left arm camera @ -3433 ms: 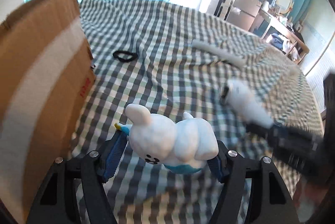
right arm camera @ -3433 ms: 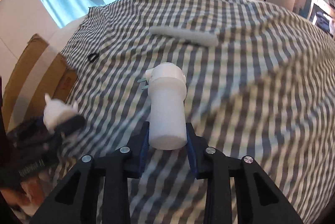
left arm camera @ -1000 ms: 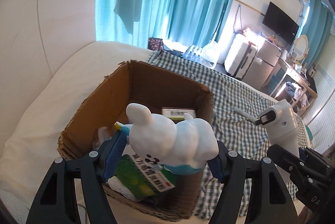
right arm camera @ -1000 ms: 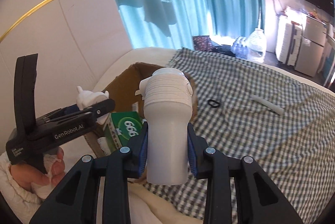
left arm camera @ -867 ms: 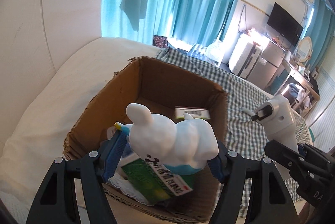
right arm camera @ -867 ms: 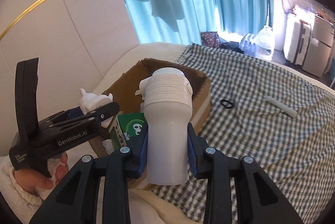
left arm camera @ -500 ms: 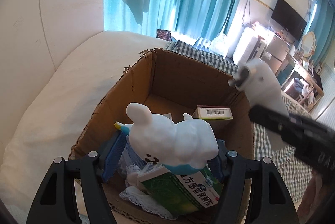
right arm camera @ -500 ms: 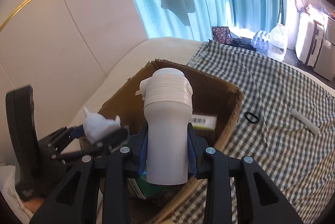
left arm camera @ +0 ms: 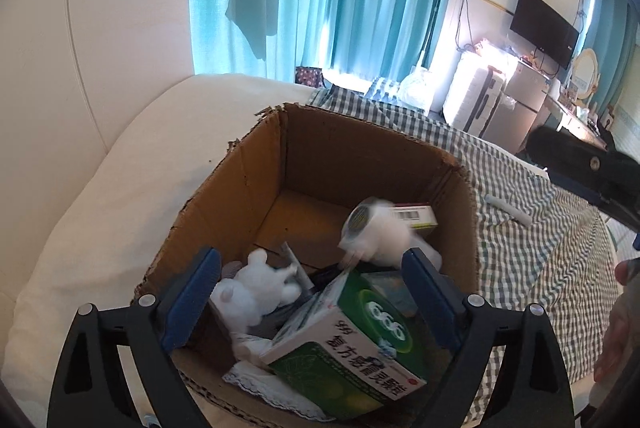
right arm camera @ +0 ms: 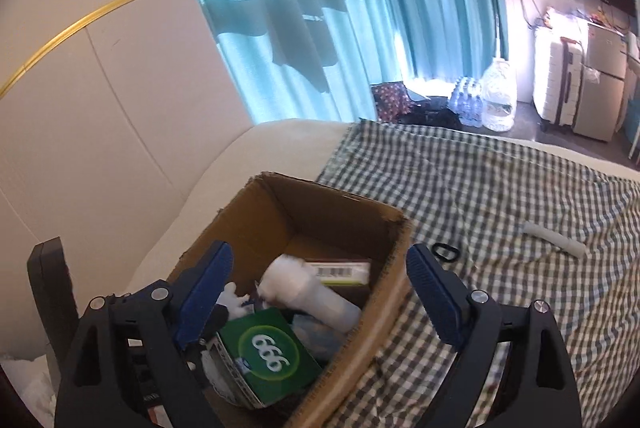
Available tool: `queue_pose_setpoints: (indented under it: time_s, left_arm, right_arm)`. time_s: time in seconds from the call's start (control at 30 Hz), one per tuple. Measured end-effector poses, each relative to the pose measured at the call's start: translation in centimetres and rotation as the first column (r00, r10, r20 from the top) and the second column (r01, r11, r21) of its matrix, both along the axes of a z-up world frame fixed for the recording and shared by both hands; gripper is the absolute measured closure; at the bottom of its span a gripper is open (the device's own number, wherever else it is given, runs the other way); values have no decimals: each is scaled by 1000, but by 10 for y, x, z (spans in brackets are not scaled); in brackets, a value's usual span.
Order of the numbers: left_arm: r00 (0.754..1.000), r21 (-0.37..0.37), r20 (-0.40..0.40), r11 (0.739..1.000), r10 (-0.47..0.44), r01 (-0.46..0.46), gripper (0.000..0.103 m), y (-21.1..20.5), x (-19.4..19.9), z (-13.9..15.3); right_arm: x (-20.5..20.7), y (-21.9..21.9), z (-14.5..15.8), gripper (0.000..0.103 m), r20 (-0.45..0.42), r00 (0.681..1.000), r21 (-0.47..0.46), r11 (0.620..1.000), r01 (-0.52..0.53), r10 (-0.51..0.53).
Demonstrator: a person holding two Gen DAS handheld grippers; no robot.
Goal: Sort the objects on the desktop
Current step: 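Carry the plush toy and bottle over the box and open both tools, then withdraw both tools from the box back toward the sheet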
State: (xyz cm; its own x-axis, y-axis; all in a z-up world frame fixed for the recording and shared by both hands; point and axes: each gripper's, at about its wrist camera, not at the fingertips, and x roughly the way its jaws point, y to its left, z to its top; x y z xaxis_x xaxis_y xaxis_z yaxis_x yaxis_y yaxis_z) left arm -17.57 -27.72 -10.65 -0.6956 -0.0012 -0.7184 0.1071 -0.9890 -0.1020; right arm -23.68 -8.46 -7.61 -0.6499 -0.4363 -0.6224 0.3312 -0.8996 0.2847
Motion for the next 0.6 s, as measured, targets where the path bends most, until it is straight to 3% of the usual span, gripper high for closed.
queue_pose_setpoints:
  time_s: [0.23,0.6]
  left_arm:
    - [999,-1,-27,999,-34,34,8,33,17,24]
    - [987,-6,-68,989,-147,147,8,121,48,55]
  right_arm:
    - [24,52,1,14,8,995,8,995,95,-95]
    - [90,122,13,14,-82,980,172,966,193,-182]
